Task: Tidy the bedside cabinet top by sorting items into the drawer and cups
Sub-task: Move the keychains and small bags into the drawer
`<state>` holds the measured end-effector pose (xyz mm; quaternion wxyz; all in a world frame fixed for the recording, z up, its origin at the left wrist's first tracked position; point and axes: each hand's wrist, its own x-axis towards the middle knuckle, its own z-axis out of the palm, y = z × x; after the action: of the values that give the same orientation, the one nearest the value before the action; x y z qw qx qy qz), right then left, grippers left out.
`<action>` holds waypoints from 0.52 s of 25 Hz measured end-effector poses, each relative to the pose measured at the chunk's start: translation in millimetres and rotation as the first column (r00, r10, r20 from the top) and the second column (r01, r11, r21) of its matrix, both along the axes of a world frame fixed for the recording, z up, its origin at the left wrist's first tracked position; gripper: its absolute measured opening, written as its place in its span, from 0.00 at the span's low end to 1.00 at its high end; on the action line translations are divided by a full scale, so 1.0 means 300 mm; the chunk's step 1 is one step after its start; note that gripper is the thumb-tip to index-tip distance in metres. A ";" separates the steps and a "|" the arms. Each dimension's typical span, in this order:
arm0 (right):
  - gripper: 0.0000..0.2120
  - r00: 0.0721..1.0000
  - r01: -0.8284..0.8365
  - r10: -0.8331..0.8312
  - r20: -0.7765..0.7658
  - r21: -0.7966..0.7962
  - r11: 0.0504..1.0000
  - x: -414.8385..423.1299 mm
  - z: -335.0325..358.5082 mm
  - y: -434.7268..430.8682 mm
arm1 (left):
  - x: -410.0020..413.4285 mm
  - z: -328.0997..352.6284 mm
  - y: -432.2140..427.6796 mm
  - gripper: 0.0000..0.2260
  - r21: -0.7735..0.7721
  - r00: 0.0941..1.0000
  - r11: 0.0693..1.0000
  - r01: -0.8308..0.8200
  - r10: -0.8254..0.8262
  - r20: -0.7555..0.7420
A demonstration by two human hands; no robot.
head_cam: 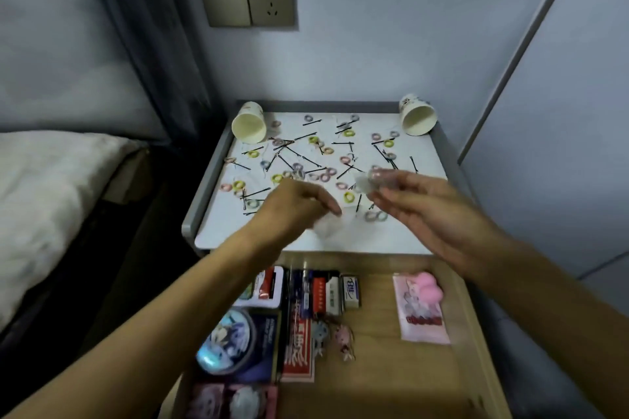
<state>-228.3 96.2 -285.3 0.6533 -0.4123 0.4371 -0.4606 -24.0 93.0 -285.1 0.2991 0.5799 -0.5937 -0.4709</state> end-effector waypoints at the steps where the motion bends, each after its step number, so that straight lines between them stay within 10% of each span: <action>1: 0.12 0.999 -0.015 0.014 -0.048 -0.002 1.000 -0.005 -0.011 0.064 | 0.001 -0.016 0.067 0.13 0.080 0.997 0.996 0.026 -0.020 -0.075; 13: 0.10 0.903 -0.126 0.037 -0.428 -0.181 0.975 0.051 -0.095 0.205 | -0.009 -0.178 0.178 0.20 0.240 0.966 0.971 0.016 0.046 -0.253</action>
<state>-213.0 157.7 -313.8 0.5162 -0.5849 0.5008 -0.3751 -26.7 146.3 -338.6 0.3047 0.5504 -0.4842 -0.6081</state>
